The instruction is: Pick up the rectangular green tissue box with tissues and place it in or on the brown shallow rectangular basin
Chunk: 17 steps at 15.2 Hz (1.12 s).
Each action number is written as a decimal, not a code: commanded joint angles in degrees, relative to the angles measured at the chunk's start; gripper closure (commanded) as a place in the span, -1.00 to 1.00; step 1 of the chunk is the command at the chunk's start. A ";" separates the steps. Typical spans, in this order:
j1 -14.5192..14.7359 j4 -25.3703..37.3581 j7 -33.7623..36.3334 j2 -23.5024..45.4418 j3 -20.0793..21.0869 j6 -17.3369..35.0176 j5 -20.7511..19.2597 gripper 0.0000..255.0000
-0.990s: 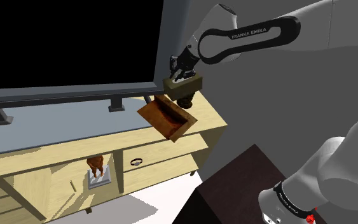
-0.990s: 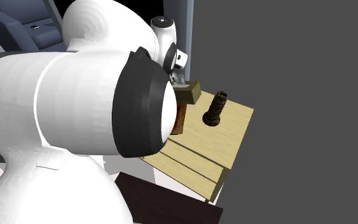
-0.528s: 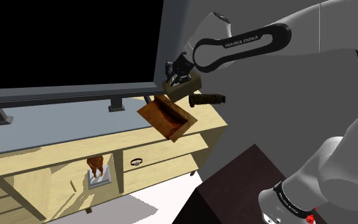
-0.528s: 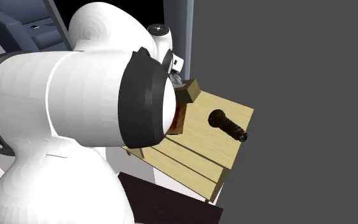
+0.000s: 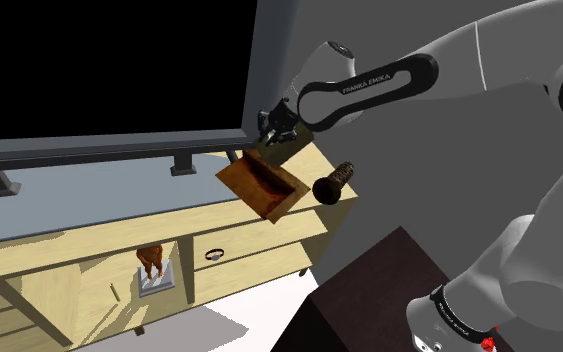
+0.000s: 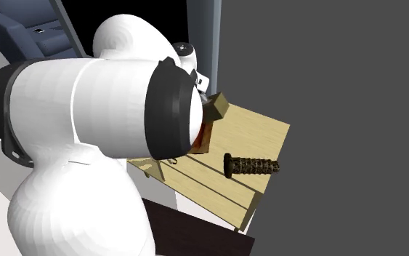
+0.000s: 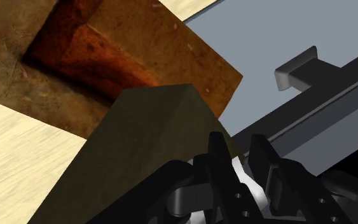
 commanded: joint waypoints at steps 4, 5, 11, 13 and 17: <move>-0.39 -0.73 -0.65 2.80 0.02 3.43 0.49 1.00; -0.43 -0.89 -0.78 3.31 0.10 4.10 0.61 1.00; -0.58 -1.19 -1.05 4.47 0.31 5.56 0.82 1.00; -0.60 -1.19 -1.04 4.47 0.33 5.56 0.81 1.00; -0.58 -1.19 -0.97 4.59 0.36 5.68 0.78 -1.00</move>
